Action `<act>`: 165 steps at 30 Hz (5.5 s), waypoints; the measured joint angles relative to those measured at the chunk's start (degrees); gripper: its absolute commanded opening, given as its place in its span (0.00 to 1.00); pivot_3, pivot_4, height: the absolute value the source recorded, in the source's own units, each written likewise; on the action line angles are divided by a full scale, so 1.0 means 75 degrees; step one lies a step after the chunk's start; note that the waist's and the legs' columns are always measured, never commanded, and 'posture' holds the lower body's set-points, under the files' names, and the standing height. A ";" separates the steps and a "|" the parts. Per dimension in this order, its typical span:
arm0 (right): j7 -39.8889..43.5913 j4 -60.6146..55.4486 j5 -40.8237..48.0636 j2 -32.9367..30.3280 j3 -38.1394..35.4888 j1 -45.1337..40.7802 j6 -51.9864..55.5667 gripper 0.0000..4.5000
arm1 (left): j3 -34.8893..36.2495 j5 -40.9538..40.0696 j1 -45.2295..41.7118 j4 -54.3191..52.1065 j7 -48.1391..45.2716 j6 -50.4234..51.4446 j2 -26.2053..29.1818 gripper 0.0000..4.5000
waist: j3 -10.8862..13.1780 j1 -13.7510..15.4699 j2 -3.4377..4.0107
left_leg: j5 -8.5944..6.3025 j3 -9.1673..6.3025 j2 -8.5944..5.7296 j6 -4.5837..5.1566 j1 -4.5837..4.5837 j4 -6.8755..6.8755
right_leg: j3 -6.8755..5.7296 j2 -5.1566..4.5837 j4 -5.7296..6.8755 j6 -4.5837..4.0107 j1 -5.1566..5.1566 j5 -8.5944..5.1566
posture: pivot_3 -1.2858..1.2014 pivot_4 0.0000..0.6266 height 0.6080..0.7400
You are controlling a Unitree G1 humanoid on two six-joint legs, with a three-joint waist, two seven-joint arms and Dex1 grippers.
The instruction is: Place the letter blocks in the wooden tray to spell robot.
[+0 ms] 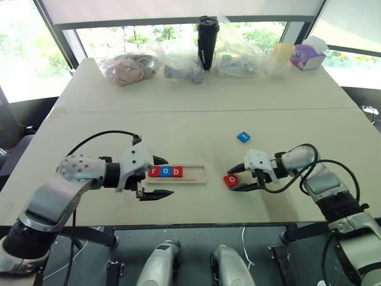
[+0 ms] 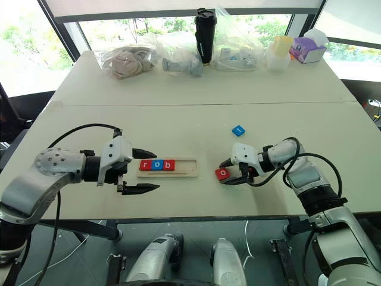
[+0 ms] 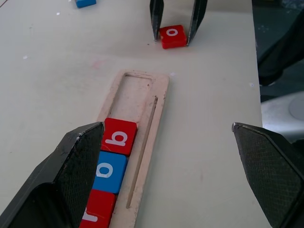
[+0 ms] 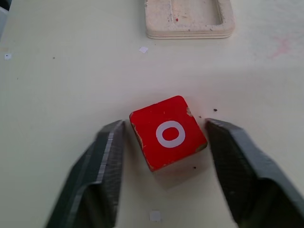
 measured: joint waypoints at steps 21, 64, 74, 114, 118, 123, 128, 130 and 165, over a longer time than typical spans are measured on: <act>-0.2216 -0.1944 -0.0555 0.1942 0.1009 -0.1231 0.3947 0.25 | 0.0818 -0.0095 0.0388 0.0435 -0.0093 0.0003 0.0653 1.00 | 0.0001 0.0003 0.0003 | 0.0004 0.0011 -0.0020 -0.0011 -0.0009 0.0003 | 0.0022 -0.0013 0.0067 -0.0005 -0.0050 -0.0002 | 0.52 0.24 1.00; -0.2165 -0.1468 -0.0843 0.2246 0.1299 -0.1450 0.3671 0.99 | 0.0623 -0.0078 0.0448 0.0219 0.0618 0.0166 0.0180 1.00 | 0.0001 -0.0020 0.0003 | 0.0006 0.0011 -0.0014 -0.0014 -0.0007 -0.0003 | 0.0021 -0.0005 0.0084 0.0006 -0.0054 0.0004 | 0.52 0.24 1.00; -0.2688 -0.0602 -0.1159 0.2675 0.1292 -0.1769 0.2978 0.99 | 0.0613 -0.0064 0.0434 0.0220 0.0648 0.0150 0.0103 1.00 | 0.0001 -0.0032 0.0003 | 0.0010 0.0011 -0.0014 -0.0019 -0.0005 -0.0003 | 0.0021 -0.0001 0.0089 0.0008 -0.0054 0.0005 | 0.52 0.24 1.00; -0.2837 0.0484 -0.1913 0.2520 0.0864 -0.1818 0.1029 0.99 | 0.0596 -0.0014 0.0272 0.0213 0.0616 0.0156 -0.0018 1.00 | 0.0001 -0.0033 0.0003 | 0.0014 0.0010 -0.0013 -0.0024 0.0003 -0.0004 | 0.0021 0.0003 0.0091 0.0008 -0.0040 0.0005 | 0.52 0.24 1.00; -0.2848 0.0571 -0.2052 0.2334 0.0864 -0.1885 0.0816 0.99 | 0.0603 -0.0044 0.0301 0.0189 0.0633 0.0159 -0.0016 1.00 | 0.0001 -0.0008 0.0003 | 0.0014 0.0010 -0.0016 -0.0024 0.0004 -0.0004 | 0.0021 0.0001 0.0090 0.0008 -0.0044 0.0005 | 0.52 0.24 1.00; -0.2839 0.0387 -0.1976 0.1558 0.0370 -0.1898 0.1164 0.99 | 0.0722 -0.0206 0.0383 0.0119 0.0597 0.0292 0.0078 1.00 | 0.0002 0.0010 0.0003 | 0.0014 0.0010 -0.0016 -0.0024 0.0006 -0.0002 | 0.0021 -0.0001 0.0090 0.0007 -0.0043 0.0004 | 0.52 0.24 1.00; -0.3320 -0.0460 -0.0980 0.1308 -0.1376 -0.1884 0.3229 0.99 | 0.1194 -0.0786 0.0289 -0.0108 0.0380 0.0679 0.0332 1.00 | 0.0001 -0.0041 0.0003 | 0.0013 0.0009 -0.0010 -0.0024 0.0005 -0.0014 | 0.0024 -0.0001 0.0091 0.0006 -0.0029 0.0003 | 0.52 0.24 1.00; -0.3507 -0.0700 -0.0522 0.1397 -0.1896 -0.1797 0.4002 0.99 | 0.1261 -0.0919 0.0228 -0.0113 0.0358 0.0731 0.0341 1.00 | 0.0001 -0.0035 0.0003 | 0.0014 0.0009 -0.0008 -0.0024 0.0005 -0.0017 | 0.0024 0.0000 0.0091 0.0004 -0.0028 0.0003 | 0.52 0.24 1.00; -0.5478 0.2516 -0.0897 0.1968 -0.1945 -0.2088 0.3645 0.99 | 0.0942 -0.0903 -0.0669 0.0423 0.0085 0.0755 0.0739 1.00 | 0.0001 -0.0047 0.0004 | 0.0027 0.0019 -0.0011 -0.0010 0.0007 -0.0009 | 0.0027 0.0003 0.0090 0.0005 -0.0019 0.0003 | 0.52 0.24 1.00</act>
